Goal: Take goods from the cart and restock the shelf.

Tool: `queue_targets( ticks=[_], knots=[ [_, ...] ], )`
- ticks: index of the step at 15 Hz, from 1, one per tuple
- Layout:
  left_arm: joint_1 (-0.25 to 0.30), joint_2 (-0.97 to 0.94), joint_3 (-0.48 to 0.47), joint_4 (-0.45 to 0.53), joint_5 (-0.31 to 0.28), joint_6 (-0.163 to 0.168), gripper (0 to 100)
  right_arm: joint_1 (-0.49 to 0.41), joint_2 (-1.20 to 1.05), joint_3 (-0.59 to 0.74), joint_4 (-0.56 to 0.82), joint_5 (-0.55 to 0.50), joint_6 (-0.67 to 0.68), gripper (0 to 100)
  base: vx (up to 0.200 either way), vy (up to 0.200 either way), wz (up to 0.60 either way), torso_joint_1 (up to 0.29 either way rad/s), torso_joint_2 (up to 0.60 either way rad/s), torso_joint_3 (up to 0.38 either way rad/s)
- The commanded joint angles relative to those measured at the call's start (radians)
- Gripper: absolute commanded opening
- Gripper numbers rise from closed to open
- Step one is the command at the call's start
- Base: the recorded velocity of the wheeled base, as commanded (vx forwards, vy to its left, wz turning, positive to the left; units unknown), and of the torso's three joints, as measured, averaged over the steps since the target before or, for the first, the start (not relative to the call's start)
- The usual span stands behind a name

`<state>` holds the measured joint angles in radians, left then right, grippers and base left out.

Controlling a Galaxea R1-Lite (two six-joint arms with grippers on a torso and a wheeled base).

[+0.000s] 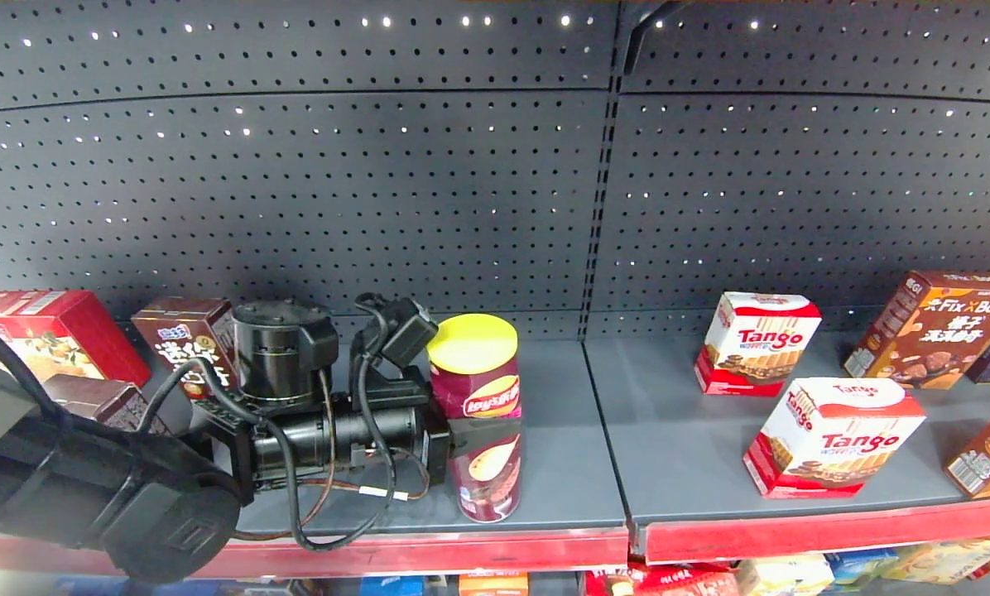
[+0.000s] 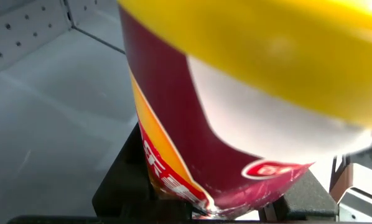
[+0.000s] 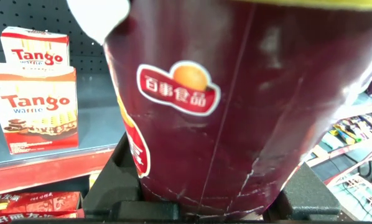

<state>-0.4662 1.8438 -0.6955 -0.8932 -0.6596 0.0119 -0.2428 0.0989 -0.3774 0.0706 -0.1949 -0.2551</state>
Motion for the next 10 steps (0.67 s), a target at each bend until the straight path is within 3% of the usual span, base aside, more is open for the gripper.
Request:
queue_targets(
  ticks=[1,10],
  knots=[
    [-0.002,0.015,-0.001,-0.001,0.000,0.000,0,0.000,0.001,-0.003,0.001,0.000,0.000,0,0.000,0.000,0.00,0.000,0.00,0.000],
    [0.001,0.021,0.004,-0.003,0.000,0.000,0,0.000,0.001,-0.006,0.001,-0.018,0.000,0,0.000,0.000,0.00,0.000,0.00,0.000]
  ],
)
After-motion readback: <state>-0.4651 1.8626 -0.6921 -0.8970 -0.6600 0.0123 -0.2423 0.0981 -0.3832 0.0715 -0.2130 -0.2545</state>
